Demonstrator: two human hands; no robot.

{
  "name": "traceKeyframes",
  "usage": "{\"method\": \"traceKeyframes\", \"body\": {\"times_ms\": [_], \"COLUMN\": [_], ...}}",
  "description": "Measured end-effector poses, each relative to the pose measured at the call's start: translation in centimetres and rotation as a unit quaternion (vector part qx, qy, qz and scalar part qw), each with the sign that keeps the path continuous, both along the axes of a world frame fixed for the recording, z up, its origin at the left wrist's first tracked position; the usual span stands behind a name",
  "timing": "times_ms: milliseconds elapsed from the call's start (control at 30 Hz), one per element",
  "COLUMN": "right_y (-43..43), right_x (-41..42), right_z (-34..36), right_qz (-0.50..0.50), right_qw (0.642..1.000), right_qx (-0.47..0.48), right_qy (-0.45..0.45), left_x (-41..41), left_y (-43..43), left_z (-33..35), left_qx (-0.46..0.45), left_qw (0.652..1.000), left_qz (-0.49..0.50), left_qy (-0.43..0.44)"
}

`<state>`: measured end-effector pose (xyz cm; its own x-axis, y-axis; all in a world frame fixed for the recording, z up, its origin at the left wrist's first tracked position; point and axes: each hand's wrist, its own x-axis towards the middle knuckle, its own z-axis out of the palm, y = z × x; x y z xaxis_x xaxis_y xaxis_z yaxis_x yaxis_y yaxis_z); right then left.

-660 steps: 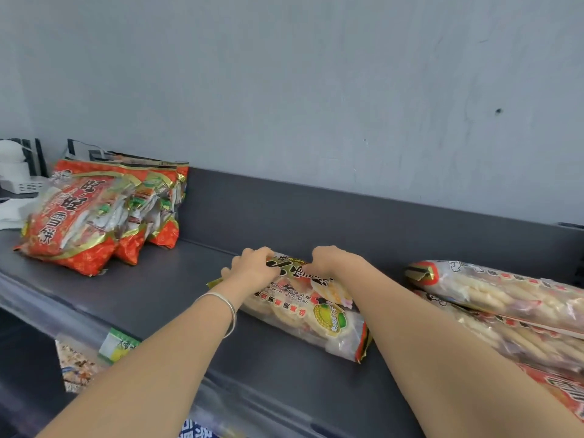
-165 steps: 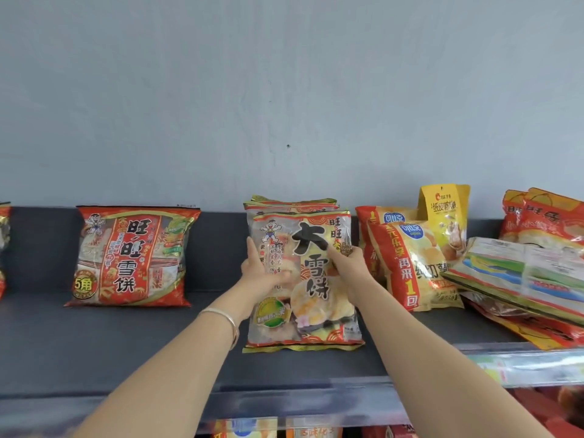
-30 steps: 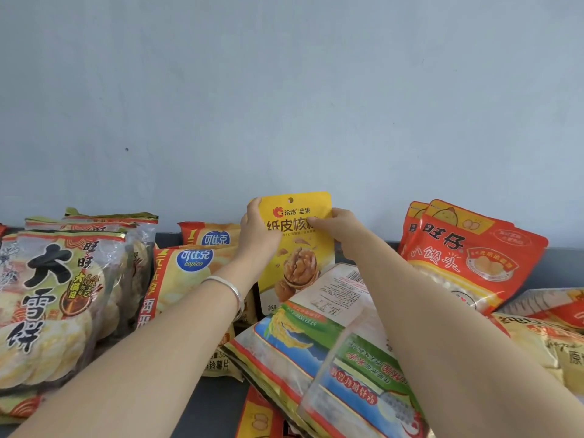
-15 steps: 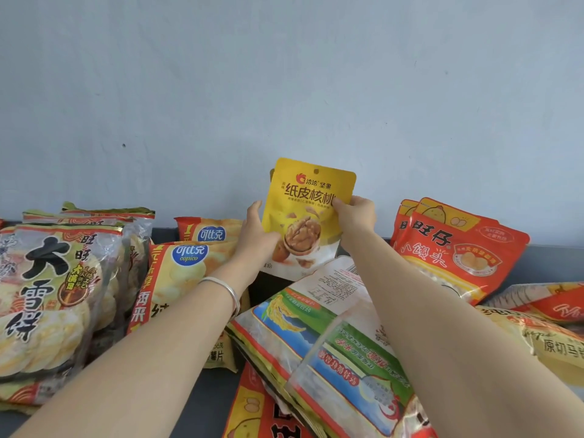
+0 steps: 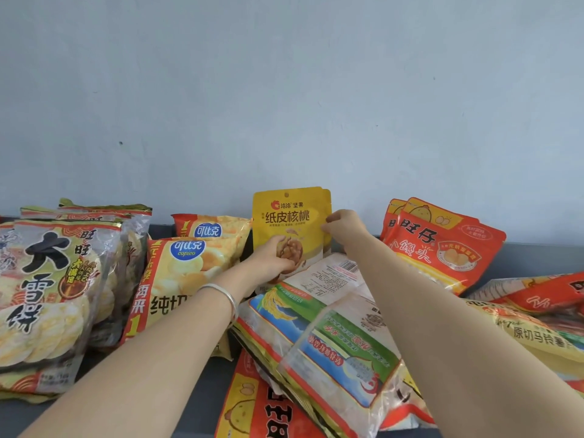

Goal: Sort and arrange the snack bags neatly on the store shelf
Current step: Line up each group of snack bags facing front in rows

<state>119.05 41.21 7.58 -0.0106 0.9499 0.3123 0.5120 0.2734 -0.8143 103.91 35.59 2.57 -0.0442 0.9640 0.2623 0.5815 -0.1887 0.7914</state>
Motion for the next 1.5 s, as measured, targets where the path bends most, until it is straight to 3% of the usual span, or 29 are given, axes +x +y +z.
{"method": "traceKeyframes", "body": {"times_ms": [200, 433, 733, 900, 1033, 1233, 1400, 1500], "right_y": [-1.8, -3.3, -7.4, -9.7, -11.7, -15.4, -17.9, -18.8], "right_x": [1.8, 3.6, 5.2, 5.4, 5.2, 5.4, 6.9, 7.8], "right_z": [-0.7, -2.2, -3.3, -3.8, -4.3, -5.5, -6.5, -6.6], "right_qz": [0.027, 0.029, 0.023, 0.004, -0.019, -0.084, -0.136, -0.115], "right_qw": [0.999, 0.987, 0.965, 0.956, 0.952, 0.948, 0.944, 0.948], "right_qx": [0.009, 0.061, 0.105, 0.107, 0.085, 0.054, 0.046, 0.026], "right_qy": [-0.044, -0.144, -0.241, -0.274, -0.294, -0.303, -0.295, -0.296], "left_x": [1.6, 2.3, 2.4, 3.4, 3.9, 3.3, 2.4, 2.7], "left_y": [-1.9, -4.3, -6.8, -8.9, -11.7, -15.6, -16.2, -16.3], "left_z": [0.5, 0.1, -1.1, -1.8, -2.3, -4.0, -6.0, -6.1], "left_qx": [0.033, 0.067, 0.071, 0.097, 0.151, 0.121, 0.147, 0.165], "left_qw": [0.999, 0.988, 0.982, 0.975, 0.947, 0.896, 0.844, 0.853], "left_qz": [-0.006, 0.043, 0.090, 0.031, -0.069, -0.198, -0.170, -0.125], "left_qy": [0.025, 0.135, 0.151, 0.195, 0.274, 0.379, 0.487, 0.479]}}
